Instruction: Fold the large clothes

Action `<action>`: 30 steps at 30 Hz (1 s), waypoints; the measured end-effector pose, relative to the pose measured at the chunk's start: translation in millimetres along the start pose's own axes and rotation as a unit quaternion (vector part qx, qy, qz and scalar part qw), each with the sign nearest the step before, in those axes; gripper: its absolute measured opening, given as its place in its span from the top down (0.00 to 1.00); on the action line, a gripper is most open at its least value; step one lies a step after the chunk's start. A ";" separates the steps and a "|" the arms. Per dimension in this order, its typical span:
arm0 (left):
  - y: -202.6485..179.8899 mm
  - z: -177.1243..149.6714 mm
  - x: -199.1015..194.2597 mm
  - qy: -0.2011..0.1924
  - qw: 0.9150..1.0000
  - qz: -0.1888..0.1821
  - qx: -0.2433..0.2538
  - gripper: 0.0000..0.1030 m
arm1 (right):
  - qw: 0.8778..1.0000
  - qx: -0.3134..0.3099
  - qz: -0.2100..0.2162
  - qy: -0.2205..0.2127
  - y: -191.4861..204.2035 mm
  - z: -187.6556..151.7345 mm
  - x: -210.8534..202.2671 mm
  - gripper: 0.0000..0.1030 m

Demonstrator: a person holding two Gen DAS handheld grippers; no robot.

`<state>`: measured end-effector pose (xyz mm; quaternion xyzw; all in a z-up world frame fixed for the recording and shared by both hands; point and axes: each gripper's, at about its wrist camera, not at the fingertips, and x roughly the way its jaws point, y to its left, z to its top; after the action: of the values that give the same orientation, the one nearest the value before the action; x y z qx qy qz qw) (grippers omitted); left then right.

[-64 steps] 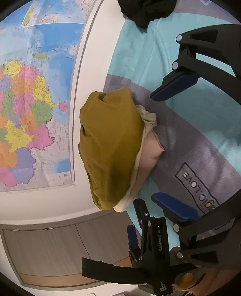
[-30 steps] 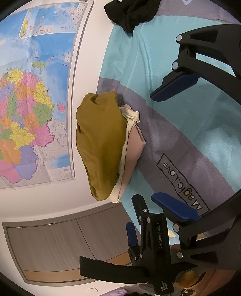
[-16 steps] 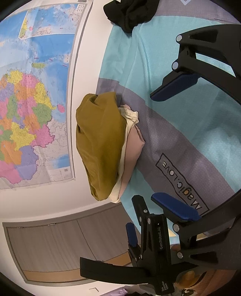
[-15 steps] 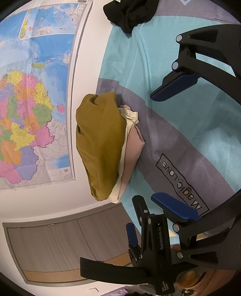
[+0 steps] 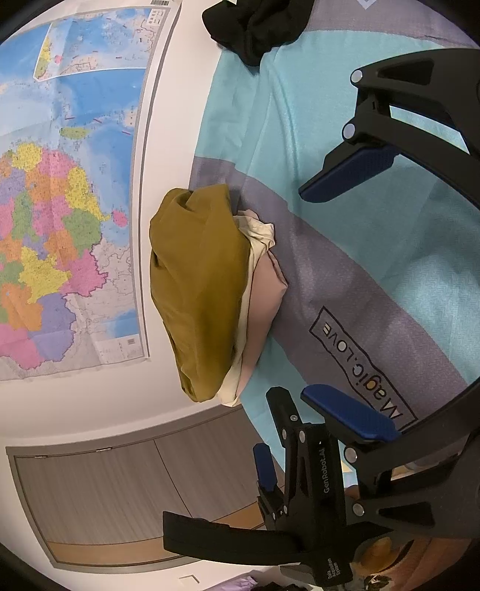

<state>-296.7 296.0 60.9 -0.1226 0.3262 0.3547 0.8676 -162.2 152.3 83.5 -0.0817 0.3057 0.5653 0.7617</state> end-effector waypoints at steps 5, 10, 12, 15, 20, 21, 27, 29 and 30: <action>0.6 -0.1 2.2 0.005 1.000 -0.002 -0.001 0.07 | 1.000 0.003 -0.001 0.002 -1.7 -1.1 1.8 0.06; -1.5 0.6 6.6 0.008 1.000 -0.003 0.003 0.07 | 1.000 0.004 0.001 0.005 -3.0 -2.4 4.3 0.06; -1.9 0.7 7.4 0.008 1.000 -0.003 0.003 0.07 | 1.000 0.005 0.000 0.004 -3.1 -2.7 4.6 0.06; -2.5 1.1 9.1 0.011 1.000 -0.005 0.003 0.07 | 1.000 0.006 0.000 0.004 -3.9 -2.4 4.8 0.06; -3.3 1.2 10.5 0.012 1.000 -0.007 0.004 0.07 | 1.000 0.006 -0.005 0.004 -3.0 -2.3 5.2 0.06; -3.7 1.2 10.6 0.012 1.000 -0.007 0.005 0.07 | 1.000 0.007 -0.003 0.003 -3.6 -2.1 4.9 0.06; -5.3 2.2 11.1 0.011 1.000 -0.007 0.006 0.07 | 1.000 0.005 0.000 0.004 -4.5 -1.3 5.5 0.06; -5.2 2.1 10.8 0.010 1.000 -0.007 0.006 0.07 | 1.000 0.004 0.002 0.005 -4.8 -1.0 5.9 0.06; -5.0 2.2 10.9 0.009 1.000 -0.006 0.004 0.07 | 1.000 0.004 0.001 0.005 -4.9 -0.8 5.8 0.06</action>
<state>-286.4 299.2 55.4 -0.1240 0.3350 0.3469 0.8672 -157.1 155.0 78.6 -0.0815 0.3116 0.5646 0.7599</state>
